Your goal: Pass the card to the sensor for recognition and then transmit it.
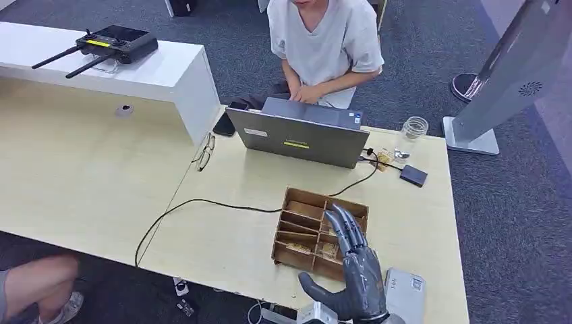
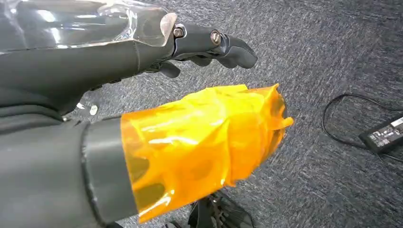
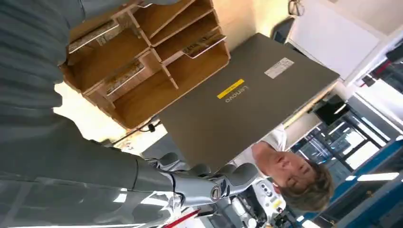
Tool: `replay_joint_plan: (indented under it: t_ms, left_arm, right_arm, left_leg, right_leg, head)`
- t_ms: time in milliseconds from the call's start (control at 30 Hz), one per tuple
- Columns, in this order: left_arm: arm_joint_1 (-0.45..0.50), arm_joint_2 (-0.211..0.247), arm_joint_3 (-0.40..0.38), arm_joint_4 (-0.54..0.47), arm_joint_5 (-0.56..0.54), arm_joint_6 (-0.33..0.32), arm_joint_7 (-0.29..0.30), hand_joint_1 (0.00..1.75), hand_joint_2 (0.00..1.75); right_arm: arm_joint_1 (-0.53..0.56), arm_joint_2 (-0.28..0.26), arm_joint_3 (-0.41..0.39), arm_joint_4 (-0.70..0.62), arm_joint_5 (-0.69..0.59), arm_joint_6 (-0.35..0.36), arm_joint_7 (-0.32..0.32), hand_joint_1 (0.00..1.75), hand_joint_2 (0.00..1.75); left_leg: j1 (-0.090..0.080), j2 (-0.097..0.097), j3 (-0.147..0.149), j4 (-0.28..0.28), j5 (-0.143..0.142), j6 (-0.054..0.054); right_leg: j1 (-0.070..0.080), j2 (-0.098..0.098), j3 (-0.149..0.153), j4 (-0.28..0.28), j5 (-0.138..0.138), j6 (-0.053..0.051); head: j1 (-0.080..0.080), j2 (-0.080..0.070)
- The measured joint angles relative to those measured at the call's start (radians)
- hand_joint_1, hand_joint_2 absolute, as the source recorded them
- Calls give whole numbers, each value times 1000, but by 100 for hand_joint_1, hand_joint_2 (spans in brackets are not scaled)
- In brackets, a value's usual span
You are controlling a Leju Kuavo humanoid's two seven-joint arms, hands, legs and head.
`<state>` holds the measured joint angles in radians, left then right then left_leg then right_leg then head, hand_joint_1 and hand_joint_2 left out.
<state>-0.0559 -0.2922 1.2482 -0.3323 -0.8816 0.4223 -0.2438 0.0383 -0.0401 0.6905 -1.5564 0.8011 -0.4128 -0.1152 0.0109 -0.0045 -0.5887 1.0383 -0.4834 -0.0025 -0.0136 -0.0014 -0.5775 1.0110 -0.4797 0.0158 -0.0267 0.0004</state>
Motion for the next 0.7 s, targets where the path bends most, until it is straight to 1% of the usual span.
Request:
replay_joint_plan:
  t_ms: [67,133,367,467,700]
  left_arm:
    - [0,0,0,0,-2,0,0,0,0]
    - [0,0,0,0,-4,-1,2,0,0]
    - [0,0,0,0,-14,-6,13,0,0]
    - [0,0,0,0,-18,-11,14,0,0]
    - [0,0,0,0,-23,-14,16,0,0]
  right_arm:
    - [-1,0,3,9,10,-4,9,0,175]
    - [-3,0,5,18,43,-8,32,0,175]
    - [-15,0,7,66,174,-10,139,0,175]
    - [-16,0,7,82,218,-24,180,0,175]
    - [-16,6,-4,101,268,-39,230,0,175]
  left_leg:
    - [0,0,0,0,0,0]
    - [0,0,0,0,0,0]
    - [0,0,0,0,0,0]
    - [0,0,0,0,0,0]
    - [0,0,0,0,0,0]
  right_leg:
    - [0,0,0,0,0,0]
    - [0,0,0,0,0,0]
    - [0,0,0,0,0,0]
    - [0,0,0,0,0,0]
    - [0,0,0,0,0,0]
  head:
    - [0,0]
    - [0,0]
    - [0,0]
    - [0,0]
    - [0,0]
